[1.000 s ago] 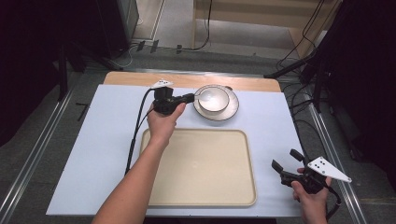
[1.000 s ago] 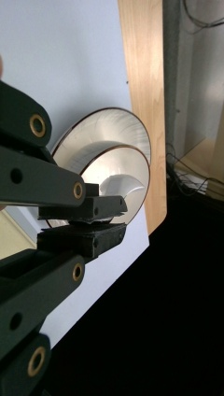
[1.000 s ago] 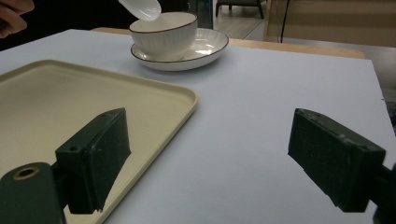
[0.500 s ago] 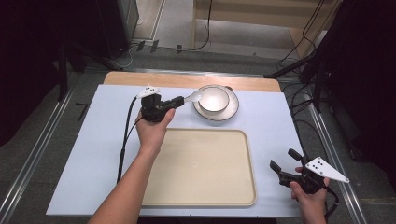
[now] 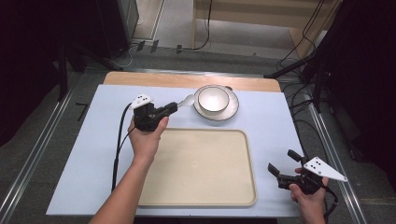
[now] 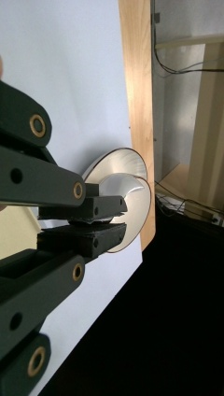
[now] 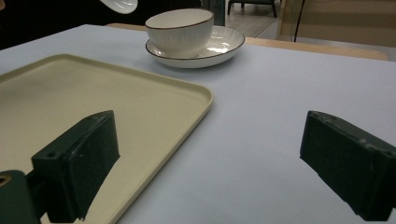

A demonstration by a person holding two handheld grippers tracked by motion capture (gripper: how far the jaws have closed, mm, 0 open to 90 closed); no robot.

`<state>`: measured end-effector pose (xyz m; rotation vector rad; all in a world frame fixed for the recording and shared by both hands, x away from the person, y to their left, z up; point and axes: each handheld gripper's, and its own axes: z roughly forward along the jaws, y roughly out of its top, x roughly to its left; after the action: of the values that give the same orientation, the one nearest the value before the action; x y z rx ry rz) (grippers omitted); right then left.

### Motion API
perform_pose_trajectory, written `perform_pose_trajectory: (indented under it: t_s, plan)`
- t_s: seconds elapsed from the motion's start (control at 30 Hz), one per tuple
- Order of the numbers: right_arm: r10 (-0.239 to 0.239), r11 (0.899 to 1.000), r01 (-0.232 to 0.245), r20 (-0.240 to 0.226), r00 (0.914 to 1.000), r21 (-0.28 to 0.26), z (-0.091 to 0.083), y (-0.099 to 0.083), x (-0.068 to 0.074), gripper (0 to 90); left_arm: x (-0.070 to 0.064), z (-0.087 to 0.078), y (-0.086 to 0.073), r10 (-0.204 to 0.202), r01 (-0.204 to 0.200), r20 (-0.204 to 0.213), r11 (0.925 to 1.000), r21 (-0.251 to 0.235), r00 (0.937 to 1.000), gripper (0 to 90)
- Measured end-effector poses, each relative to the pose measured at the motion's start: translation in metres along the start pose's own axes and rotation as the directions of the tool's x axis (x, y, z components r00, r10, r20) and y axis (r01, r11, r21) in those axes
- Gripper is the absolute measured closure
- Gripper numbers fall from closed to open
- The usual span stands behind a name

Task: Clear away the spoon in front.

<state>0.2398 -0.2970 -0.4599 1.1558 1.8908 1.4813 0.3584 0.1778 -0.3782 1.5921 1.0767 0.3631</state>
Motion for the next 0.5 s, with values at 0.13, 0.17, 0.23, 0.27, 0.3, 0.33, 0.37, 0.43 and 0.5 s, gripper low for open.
perform_pose_trajectory:
  t_s: [0.13,0.17,0.23,0.27,0.3,0.33,0.37,0.43,0.5]
  plan:
    - [0.000,1.000,0.000,-0.016,0.9999,0.003,0.000,0.000,0.001,0.0,-0.001,-0.008,-0.003,0.004,-0.005,-0.009,0.9999,-0.010,0.9999,86.3]
    - [0.002,1.000,-0.002,-0.017,0.9999,0.003,0.000,0.000,0.001,0.0,-0.002,-0.010,-0.004,0.004,-0.004,-0.013,0.9999,-0.011,0.9999,86.2]
    - [0.007,1.000,-0.007,-0.018,0.9998,-0.001,0.000,0.001,0.001,0.0,-0.002,-0.014,-0.005,0.002,-0.002,-0.012,0.9998,-0.018,0.9999,86.2]
    - [0.004,1.000,-0.004,-0.014,0.9999,-0.006,-0.001,0.001,0.000,0.0,-0.003,-0.016,-0.006,0.006,-0.006,-0.015,0.9999,-0.016,0.9999,86.3]
    - [0.004,1.000,-0.005,-0.016,0.9999,-0.008,-0.001,0.001,0.000,0.0,-0.003,-0.017,-0.007,0.008,-0.008,-0.017,0.9998,-0.019,0.9998,86.3]
    - [0.004,1.000,-0.005,-0.016,0.9999,-0.008,-0.001,0.001,0.000,0.0,-0.004,-0.019,-0.008,0.011,-0.012,-0.022,0.9998,-0.019,0.9997,86.3]
    - [0.005,1.000,-0.005,-0.018,0.9998,-0.008,-0.002,0.001,0.000,0.0,-0.005,-0.021,-0.010,0.009,-0.009,-0.023,0.9997,-0.020,0.9997,86.2]
    - [0.005,1.000,-0.005,-0.012,0.9999,-0.007,-0.002,0.001,0.000,0.0,-0.005,-0.023,-0.012,0.008,-0.009,-0.028,0.9996,-0.025,0.9996,86.3]
    - [0.003,1.000,-0.003,-0.014,0.9999,-0.005,-0.002,0.001,0.000,0.0,-0.005,-0.026,-0.015,0.000,-0.001,-0.029,0.9994,-0.033,0.9996,86.3]
